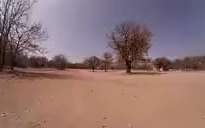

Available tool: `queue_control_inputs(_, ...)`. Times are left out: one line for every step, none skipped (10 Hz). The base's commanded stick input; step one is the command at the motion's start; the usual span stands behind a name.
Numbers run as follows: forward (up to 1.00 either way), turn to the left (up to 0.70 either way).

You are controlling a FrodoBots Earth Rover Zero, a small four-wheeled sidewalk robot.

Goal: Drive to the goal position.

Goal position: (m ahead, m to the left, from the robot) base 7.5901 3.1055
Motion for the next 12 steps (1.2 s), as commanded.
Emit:
queue_control_inputs(1.00,0.03)
queue_control_inputs(1.00,0.03)
queue_control_inputs(1.00,0.07)
queue_control_inputs(1.00,0.15)
queue_control_inputs(1.00,0.16)
queue_control_inputs(1.00,0.16)
queue_control_inputs(1.00,0.10)
queue_control_inputs(1.00,0.04)
queue_control_inputs(1.00,0.03)
queue_control_inputs(1.00,0.03)
queue_control_inputs(1.00,0.03)
queue_control_inputs(1.00,0.03)
